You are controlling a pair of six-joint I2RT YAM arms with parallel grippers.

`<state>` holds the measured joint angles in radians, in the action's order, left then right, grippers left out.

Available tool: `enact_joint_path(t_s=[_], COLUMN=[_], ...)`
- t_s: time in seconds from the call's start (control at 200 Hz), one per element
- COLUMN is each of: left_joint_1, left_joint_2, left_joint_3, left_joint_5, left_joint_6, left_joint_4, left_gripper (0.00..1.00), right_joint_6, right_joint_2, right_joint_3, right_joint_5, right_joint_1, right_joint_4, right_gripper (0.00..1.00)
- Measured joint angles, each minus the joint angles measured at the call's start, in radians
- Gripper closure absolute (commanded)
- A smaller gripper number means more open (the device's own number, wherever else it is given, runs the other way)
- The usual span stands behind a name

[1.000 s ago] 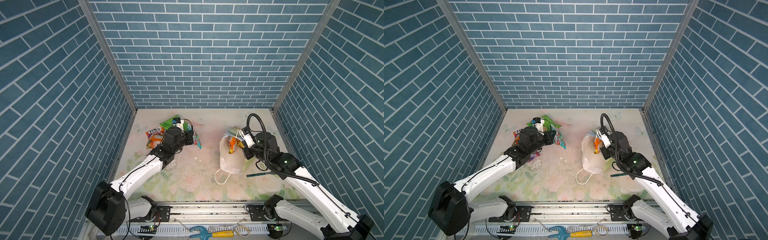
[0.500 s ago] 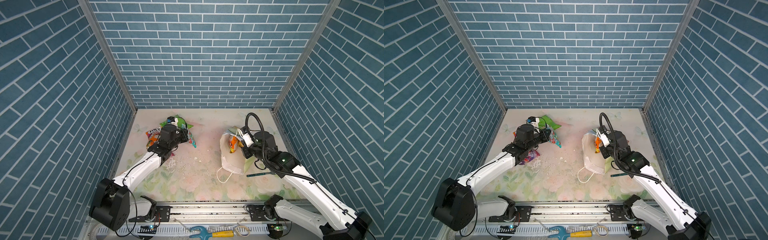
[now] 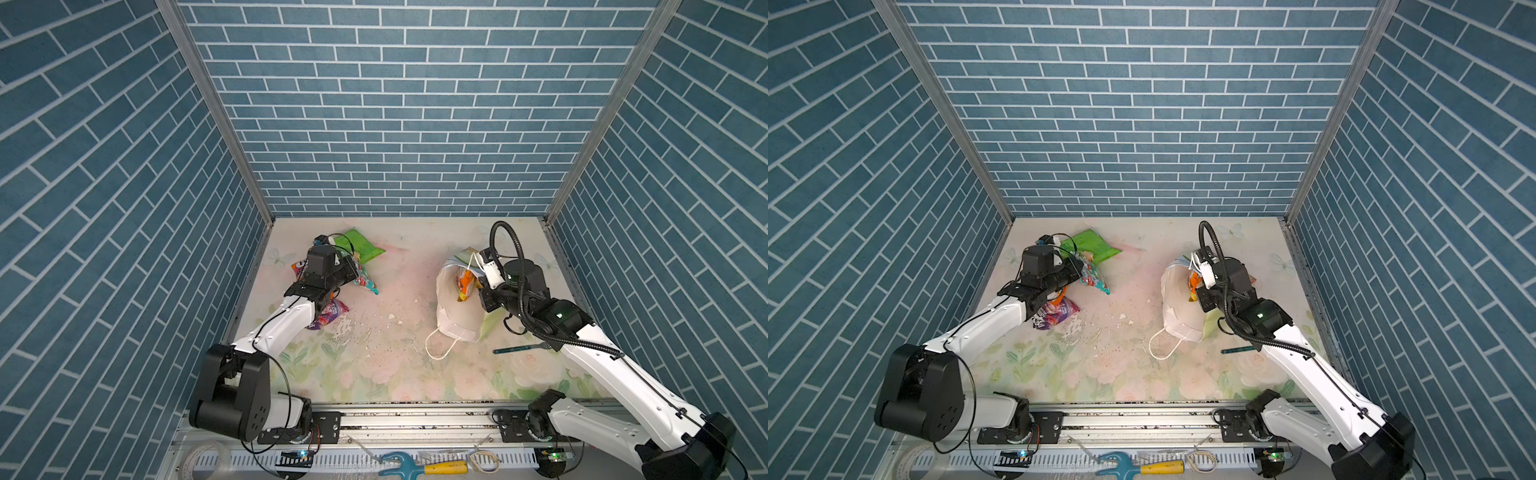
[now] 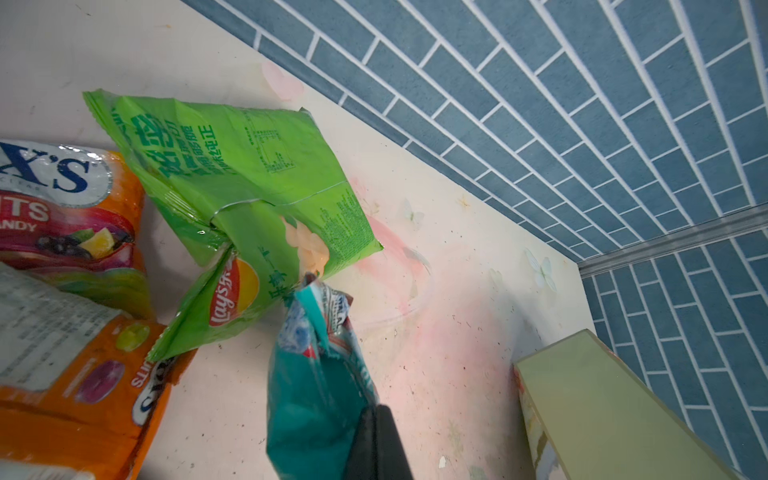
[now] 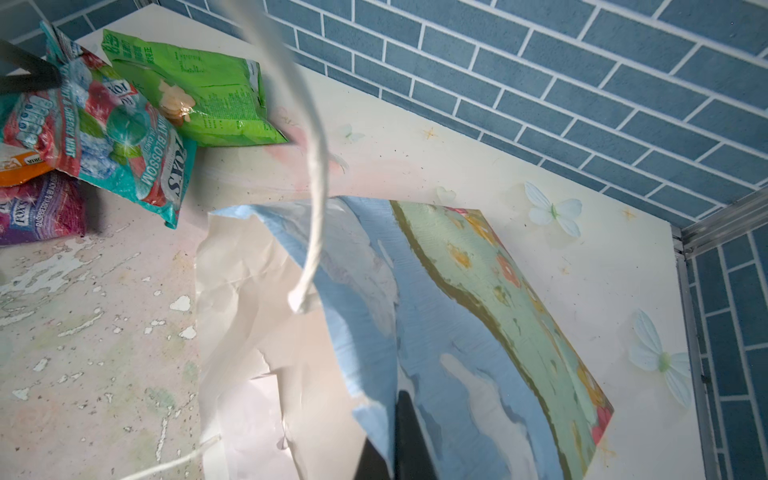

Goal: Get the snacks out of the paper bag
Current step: 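Lower the teal mint packet beside the green chip packet and open the left gripper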

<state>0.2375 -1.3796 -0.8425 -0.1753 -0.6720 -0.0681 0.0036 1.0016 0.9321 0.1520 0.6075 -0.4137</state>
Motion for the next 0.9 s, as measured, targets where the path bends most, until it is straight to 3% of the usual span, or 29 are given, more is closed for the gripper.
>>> enact_joint_path(t_s=[0.9], left_joint_1=[0.000], left_joint_2=[-0.171], left_joint_3=[-0.138], left_joint_5=[-0.011], left_joint_6=[0.011], left_joint_4=[0.056], left_gripper=[0.98], right_joint_6=[0.018], right_joint_2=[-0.082], right_joint_3=[-0.085], right_joint_5=[-0.009], right_joint_1=[0.000], right_joint_4=[0.064], right_gripper=[1.00])
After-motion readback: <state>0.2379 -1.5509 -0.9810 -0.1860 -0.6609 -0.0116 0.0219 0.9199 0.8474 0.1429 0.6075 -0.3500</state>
